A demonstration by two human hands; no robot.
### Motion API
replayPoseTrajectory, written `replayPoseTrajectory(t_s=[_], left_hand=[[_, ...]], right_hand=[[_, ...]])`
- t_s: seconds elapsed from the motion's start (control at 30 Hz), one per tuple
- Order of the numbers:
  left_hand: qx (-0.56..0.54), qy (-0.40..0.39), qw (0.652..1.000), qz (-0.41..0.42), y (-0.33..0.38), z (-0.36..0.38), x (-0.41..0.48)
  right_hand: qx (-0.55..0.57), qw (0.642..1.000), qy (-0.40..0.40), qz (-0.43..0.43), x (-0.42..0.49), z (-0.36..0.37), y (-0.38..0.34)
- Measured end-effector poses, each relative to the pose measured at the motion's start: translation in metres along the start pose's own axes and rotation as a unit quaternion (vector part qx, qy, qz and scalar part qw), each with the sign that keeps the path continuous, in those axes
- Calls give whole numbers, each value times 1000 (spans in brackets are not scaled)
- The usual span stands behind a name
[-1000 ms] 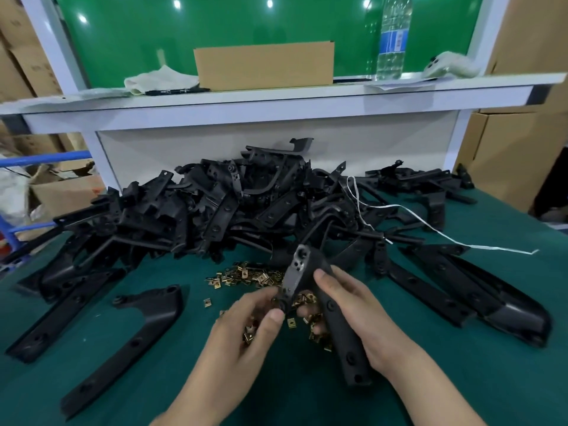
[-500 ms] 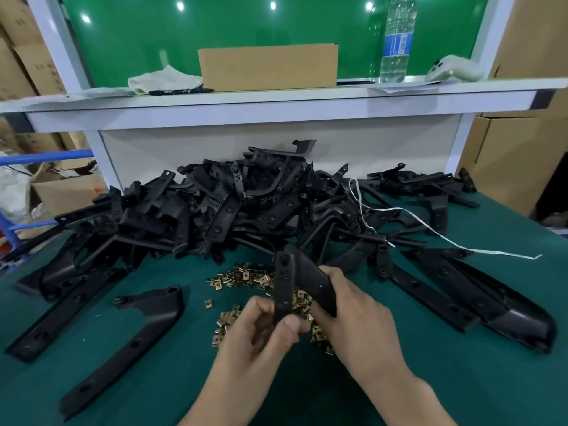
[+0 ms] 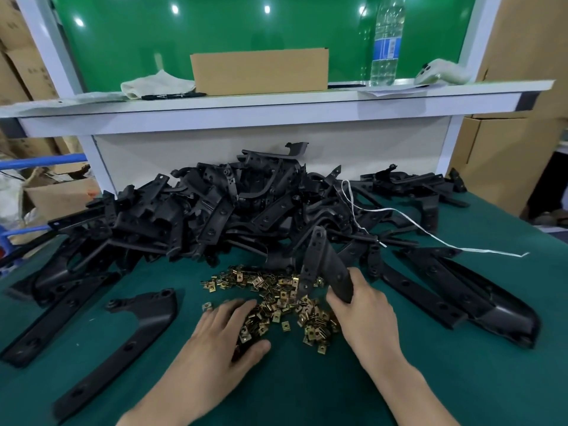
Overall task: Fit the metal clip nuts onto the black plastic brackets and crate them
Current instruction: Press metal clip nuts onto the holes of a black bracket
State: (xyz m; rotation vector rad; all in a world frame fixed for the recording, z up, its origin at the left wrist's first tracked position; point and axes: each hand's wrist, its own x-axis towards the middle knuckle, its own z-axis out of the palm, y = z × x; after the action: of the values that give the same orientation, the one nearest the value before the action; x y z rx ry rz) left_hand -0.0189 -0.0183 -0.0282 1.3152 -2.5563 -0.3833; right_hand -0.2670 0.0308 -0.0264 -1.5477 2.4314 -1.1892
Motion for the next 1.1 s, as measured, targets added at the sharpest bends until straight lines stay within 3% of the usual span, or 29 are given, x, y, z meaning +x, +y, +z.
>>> replayPoseTrajectory(t_s=[0.43, 0.87, 1.1], left_hand=[[-53, 79, 995, -11, 13, 18, 38], [34, 132, 991, -7, 14, 17, 49], [30, 211, 977, -13, 20, 15, 47]], right_hand=[[17, 999, -34, 19, 3, 2, 4], [-6, 998, -55, -11, 2, 0, 1], [-7, 998, -62, -27, 0, -1, -1]])
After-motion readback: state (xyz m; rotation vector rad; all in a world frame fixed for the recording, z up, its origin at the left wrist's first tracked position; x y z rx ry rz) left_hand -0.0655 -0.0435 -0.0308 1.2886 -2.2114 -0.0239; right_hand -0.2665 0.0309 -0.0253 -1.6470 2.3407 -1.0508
